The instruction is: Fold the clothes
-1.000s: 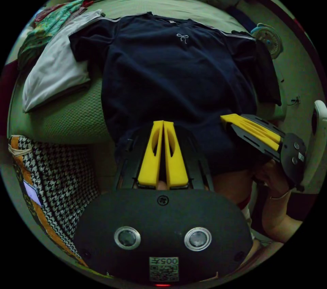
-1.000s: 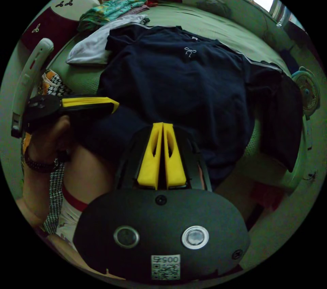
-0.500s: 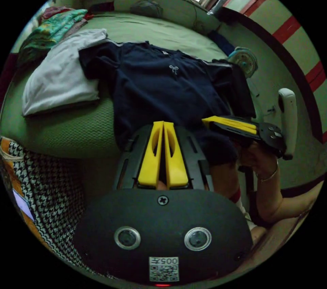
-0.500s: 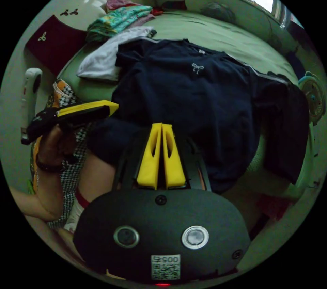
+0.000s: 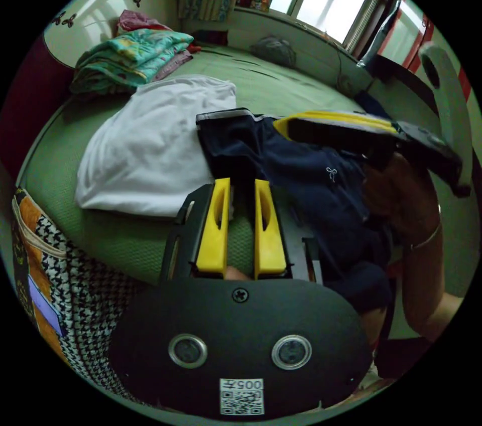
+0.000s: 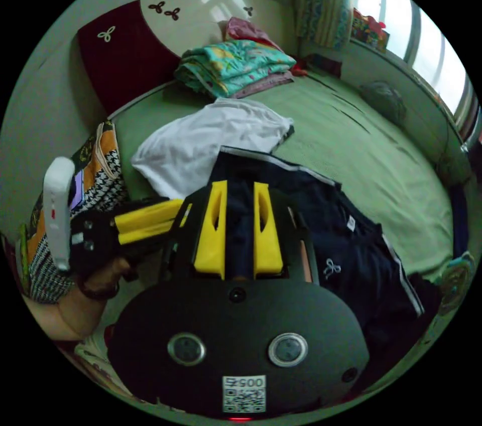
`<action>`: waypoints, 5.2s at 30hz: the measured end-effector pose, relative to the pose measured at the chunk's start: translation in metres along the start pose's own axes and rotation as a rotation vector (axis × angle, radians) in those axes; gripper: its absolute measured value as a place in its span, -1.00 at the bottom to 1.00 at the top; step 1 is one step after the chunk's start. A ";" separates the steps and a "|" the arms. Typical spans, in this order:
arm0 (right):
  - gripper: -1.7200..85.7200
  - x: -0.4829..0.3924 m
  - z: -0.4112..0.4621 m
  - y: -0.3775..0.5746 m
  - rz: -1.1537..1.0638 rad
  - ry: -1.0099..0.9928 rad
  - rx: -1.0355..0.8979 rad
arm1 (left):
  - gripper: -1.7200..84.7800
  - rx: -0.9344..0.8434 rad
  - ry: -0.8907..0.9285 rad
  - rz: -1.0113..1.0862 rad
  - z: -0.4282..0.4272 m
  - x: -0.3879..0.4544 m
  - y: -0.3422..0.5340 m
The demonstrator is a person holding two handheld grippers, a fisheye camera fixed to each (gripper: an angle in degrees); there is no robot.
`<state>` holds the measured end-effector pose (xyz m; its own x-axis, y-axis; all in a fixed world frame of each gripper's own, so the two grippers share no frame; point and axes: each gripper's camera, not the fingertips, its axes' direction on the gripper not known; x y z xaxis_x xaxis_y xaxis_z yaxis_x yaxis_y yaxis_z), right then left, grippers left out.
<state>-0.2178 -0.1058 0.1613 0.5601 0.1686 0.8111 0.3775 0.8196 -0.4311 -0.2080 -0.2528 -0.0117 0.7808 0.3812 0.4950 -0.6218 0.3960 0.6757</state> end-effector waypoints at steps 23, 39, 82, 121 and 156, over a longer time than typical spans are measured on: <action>-0.94 0.070 0.026 -0.075 0.144 -0.040 0.025 | -0.95 -0.041 -0.068 0.011 -0.007 -0.007 0.006; -0.84 0.216 -0.002 0.083 0.462 0.113 -0.024 | -0.97 -0.089 -0.041 0.045 0.002 0.048 0.021; -0.79 0.219 -0.015 0.236 0.421 0.200 -0.090 | -0.98 -0.197 -0.049 0.254 0.079 0.276 -0.028; -0.98 0.205 -0.105 0.443 0.502 0.297 -0.044 | -0.97 -0.271 0.235 0.629 0.203 0.565 -0.115; -0.86 0.311 -0.110 0.284 0.494 0.294 -0.078 | -0.98 -0.265 0.143 0.522 0.225 0.514 -0.164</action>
<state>0.1441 0.1189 0.2475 0.8607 0.3530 0.3670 0.0659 0.6375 -0.7677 0.3096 -0.3098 0.2550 0.3639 0.6822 0.6341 -0.9291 0.3142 0.1951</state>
